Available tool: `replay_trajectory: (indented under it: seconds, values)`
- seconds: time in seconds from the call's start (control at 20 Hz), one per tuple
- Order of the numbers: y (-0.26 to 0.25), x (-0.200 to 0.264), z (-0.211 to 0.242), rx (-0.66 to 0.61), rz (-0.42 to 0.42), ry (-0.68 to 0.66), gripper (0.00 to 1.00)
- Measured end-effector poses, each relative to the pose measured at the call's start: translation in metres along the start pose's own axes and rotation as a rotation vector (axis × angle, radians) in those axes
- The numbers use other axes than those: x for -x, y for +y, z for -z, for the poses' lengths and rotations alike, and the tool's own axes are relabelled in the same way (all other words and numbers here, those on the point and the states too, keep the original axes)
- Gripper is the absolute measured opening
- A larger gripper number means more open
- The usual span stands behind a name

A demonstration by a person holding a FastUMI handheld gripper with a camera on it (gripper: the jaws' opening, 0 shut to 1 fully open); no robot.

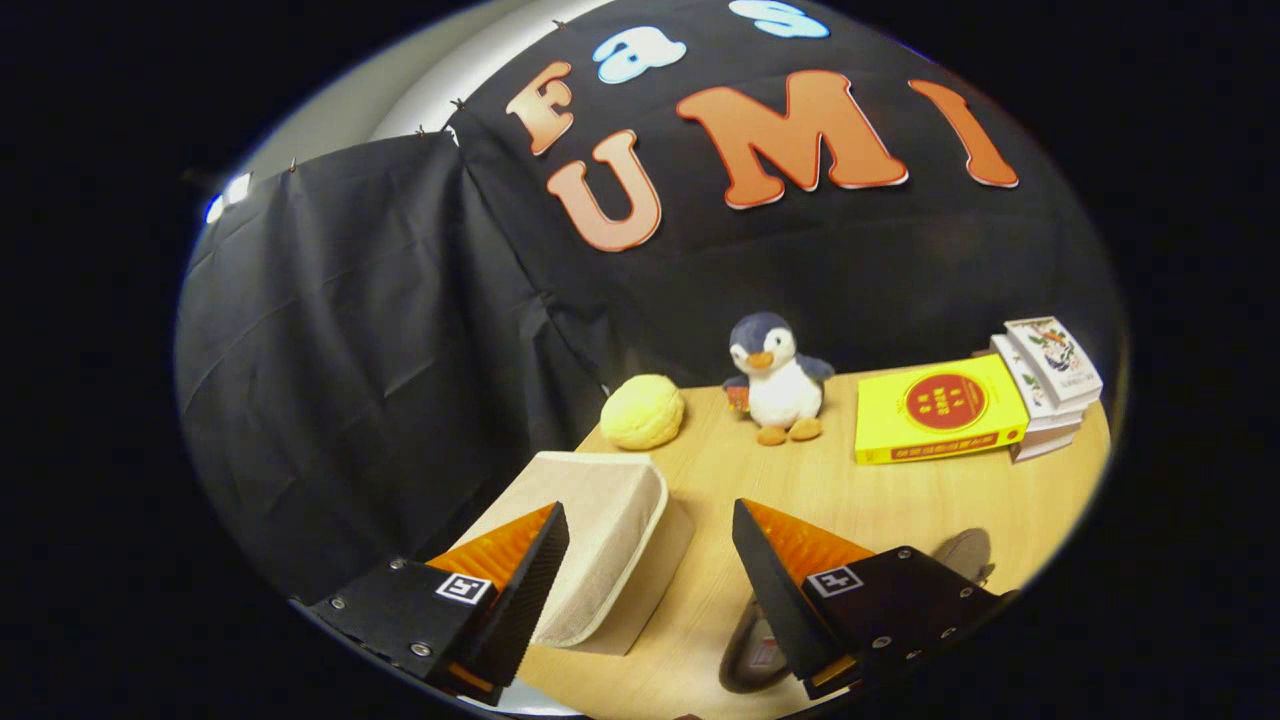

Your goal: Open the storage box then place both shoes into the box .Put the left shoe in first, then the right shoe, with the right side of both shoes facing outward in a uniform manner.

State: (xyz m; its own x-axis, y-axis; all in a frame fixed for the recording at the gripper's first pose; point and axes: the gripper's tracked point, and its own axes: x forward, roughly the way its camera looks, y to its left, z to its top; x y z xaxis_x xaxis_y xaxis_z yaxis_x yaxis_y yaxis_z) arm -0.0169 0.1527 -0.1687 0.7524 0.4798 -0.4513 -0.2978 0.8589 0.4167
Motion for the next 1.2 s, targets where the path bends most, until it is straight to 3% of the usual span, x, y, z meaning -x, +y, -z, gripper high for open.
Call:
replay_trajectory:
  seconds: [0.55,0.9,1.2]
  values:
    - [0.036,-0.064,0.102,-0.283,-0.218,0.337,0.96]
    - [0.051,-0.074,0.125,-0.442,-0.340,0.417,0.94]
    - [0.059,-0.069,0.102,-0.515,-0.435,0.381,0.77]
